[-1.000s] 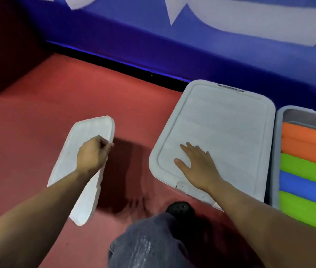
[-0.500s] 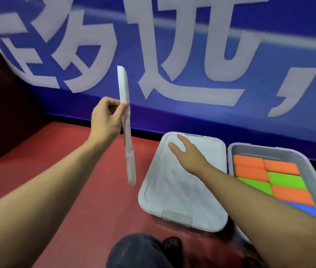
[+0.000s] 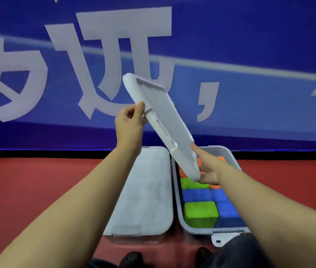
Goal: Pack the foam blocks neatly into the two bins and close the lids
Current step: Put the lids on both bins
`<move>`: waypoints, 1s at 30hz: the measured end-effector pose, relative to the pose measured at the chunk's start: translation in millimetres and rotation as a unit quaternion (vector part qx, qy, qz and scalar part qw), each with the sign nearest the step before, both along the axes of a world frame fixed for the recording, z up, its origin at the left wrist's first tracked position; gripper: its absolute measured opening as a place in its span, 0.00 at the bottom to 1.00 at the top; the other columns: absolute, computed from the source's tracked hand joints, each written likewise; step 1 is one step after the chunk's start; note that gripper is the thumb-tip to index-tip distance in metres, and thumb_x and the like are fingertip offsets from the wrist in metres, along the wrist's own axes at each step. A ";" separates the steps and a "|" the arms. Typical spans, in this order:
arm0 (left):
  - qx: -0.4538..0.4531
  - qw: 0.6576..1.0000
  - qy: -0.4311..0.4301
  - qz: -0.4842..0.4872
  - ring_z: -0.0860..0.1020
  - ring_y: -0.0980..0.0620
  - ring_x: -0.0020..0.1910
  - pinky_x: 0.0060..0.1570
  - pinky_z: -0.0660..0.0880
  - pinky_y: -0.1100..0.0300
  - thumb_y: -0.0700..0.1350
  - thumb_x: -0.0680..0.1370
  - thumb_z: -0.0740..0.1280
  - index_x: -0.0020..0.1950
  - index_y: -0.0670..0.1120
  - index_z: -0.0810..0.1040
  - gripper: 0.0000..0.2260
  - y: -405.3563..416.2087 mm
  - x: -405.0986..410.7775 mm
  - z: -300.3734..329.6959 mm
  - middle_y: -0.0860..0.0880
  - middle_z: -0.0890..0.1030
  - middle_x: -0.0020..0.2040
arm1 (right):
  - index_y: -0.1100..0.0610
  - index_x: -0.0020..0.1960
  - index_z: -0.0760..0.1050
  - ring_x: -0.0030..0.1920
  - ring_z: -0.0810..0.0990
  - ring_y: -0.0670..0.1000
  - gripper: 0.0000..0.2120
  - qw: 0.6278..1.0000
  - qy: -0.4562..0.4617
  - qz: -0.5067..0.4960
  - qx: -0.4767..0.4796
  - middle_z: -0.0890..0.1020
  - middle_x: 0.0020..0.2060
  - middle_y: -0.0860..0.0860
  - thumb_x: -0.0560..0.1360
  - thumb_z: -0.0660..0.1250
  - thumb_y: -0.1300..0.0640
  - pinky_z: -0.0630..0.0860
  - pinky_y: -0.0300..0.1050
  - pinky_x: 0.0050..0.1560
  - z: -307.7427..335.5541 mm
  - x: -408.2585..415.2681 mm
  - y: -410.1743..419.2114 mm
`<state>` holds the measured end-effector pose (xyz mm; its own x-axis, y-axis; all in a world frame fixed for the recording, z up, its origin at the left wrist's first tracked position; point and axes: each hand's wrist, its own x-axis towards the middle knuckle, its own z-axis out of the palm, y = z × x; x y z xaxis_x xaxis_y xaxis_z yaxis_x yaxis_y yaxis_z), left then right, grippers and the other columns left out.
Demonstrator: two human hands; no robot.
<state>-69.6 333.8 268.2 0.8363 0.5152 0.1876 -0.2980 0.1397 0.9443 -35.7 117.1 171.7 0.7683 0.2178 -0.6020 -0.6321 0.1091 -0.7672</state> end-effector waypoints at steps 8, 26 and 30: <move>-0.172 0.966 0.080 -0.173 0.84 0.43 0.59 0.56 0.82 0.51 0.50 0.82 0.69 0.66 0.39 0.78 0.18 -52.9 11.5 -65.5 0.42 0.84 0.60 | 0.56 0.59 0.82 0.50 0.84 0.52 0.28 0.938 -0.203 -0.155 -0.237 0.86 0.52 0.51 0.66 0.81 0.41 0.78 0.44 0.48 -52.8 19.9 -115.1; 0.332 0.738 0.542 -0.227 0.80 0.44 0.31 0.41 0.82 0.51 0.56 0.76 0.72 0.37 0.39 0.77 0.21 -64.5 20.4 -298.9 0.44 0.80 0.29 | 0.49 0.71 0.67 0.60 0.77 0.59 0.43 0.868 -0.118 0.029 -0.482 0.79 0.60 0.50 0.64 0.76 0.32 0.74 0.55 0.59 -208.1 47.1 -243.3; 0.474 0.655 0.530 -0.256 0.81 0.45 0.38 0.45 0.78 0.54 0.63 0.76 0.67 0.43 0.43 0.76 0.22 -80.9 26.0 -313.1 0.48 0.79 0.35 | 0.49 0.78 0.62 0.71 0.68 0.63 0.40 0.841 -0.122 0.052 -0.524 0.70 0.73 0.53 0.72 0.73 0.40 0.67 0.57 0.70 -232.8 53.5 -242.9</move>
